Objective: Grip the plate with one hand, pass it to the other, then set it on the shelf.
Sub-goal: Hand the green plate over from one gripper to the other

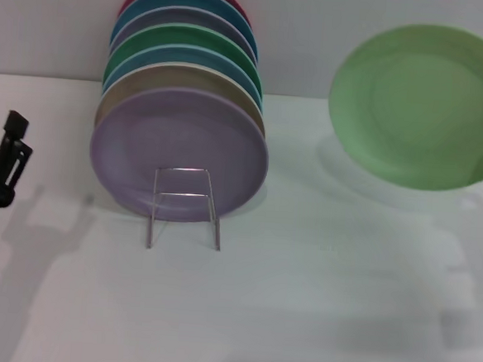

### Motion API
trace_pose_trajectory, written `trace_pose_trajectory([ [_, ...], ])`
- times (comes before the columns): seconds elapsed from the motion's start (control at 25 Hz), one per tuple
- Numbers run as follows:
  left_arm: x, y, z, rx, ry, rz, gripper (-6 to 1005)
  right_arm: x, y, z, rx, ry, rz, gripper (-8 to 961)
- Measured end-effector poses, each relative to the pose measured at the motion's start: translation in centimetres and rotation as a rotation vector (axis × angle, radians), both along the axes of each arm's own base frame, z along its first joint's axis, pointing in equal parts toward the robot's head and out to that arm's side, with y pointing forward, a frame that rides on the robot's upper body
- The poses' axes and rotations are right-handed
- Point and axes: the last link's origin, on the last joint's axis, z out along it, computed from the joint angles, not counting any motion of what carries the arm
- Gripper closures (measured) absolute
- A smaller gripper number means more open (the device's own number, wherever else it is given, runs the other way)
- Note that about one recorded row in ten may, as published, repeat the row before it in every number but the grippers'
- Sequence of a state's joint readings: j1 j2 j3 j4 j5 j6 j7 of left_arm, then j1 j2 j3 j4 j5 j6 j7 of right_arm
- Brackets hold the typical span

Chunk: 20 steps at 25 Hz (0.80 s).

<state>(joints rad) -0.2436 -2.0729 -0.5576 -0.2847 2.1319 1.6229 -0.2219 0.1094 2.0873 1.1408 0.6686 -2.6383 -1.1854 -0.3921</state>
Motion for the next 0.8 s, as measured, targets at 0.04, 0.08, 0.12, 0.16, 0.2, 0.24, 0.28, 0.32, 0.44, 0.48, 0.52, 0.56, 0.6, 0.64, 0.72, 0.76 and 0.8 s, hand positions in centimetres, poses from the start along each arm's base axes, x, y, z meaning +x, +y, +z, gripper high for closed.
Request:
trace_pose_trajectory([
  [0.04, 0.2, -0.4, -0.2, -0.011, 0.001, -0.019, 218, 0.1, -0.6, -0.2, 0.001, 0.002, 0.010, 933],
  [0.08, 0.6, -0.9, -0.6, -0.030, 0.003, -0.047, 218, 0.2, -1.9, -0.7, -0.005, -0.001, 0.029, 933],
  [0.12, 0.7, -1.0, -0.8, -0.036, 0.004, -0.054, 218, 0.2, -1.9, -0.7, -0.005, -0.001, 0.029, 933],
  [0.16, 0.8, -1.1, -0.9, -0.043, 0.006, -0.062, 218, 0.2, -3.2, -1.0, -0.007, 0.003, 0.048, 933],
  [0.2, 1.0, -1.3, -1.1, -0.053, 0.008, -0.073, 218, 0.2, -3.2, -1.0, -0.007, 0.003, 0.048, 932],
  [0.24, 1.0, -1.3, -1.1, -0.053, 0.008, -0.073, 218, 0.2, -3.9, -1.3, -0.008, 0.007, 0.058, 932],
  [0.28, 1.2, -1.8, -1.6, -0.083, 0.016, -0.094, 218, 0.2, -5.1, -1.7, -0.017, 0.014, 0.069, 932],
  [0.32, 1.2, -1.8, -1.6, -0.083, 0.016, -0.094, 218, 0.2, -5.1, -1.7, -0.017, 0.014, 0.069, 932],
  [0.44, 1.2, -2.2, -2.0, -0.108, 0.021, -0.103, 218, 0.3, -6.9, -2.7, -0.047, 0.013, 0.080, 932],
  [0.48, 1.2, -2.7, -2.4, -0.132, 0.026, -0.110, 218, 0.2, -7.9, -3.3, -0.063, 0.017, 0.085, 933],
  [0.52, 1.2, -2.8, -2.5, -0.135, 0.027, -0.111, 218, 0.2, -7.9, -3.3, -0.063, 0.017, 0.085, 933],
  [0.56, 1.2, -3.1, -2.7, -0.147, 0.033, -0.113, 218, 0.1, -8.3, -3.5, -0.067, 0.024, 0.087, 933],
  [0.6, 1.2, -3.1, -2.7, -0.147, 0.033, -0.113, 218, -0.1, -8.8, -3.8, -0.069, 0.026, 0.087, 933],
  [0.64, 1.3, -3.4, -2.9, -0.159, 0.043, -0.120, 218, -0.2, -9.1, -4.0, -0.066, 0.026, 0.086, 933],
  [0.72, 1.4, -3.8, -3.4, -0.180, 0.066, -0.139, 218, -0.6, -9.8, -4.6, -0.063, 0.013, 0.085, 933],
  [0.76, 1.5, -4.0, -3.5, -0.185, 0.073, -0.144, 218, -0.8, -10.1, -4.9, -0.060, 0.002, 0.081, 933],
  [0.8, 1.6, -4.4, -3.9, -0.198, 0.093, -0.156, 218, -1.1, -10.4, -5.2, -0.063, 0.001, 0.081, 933],
])
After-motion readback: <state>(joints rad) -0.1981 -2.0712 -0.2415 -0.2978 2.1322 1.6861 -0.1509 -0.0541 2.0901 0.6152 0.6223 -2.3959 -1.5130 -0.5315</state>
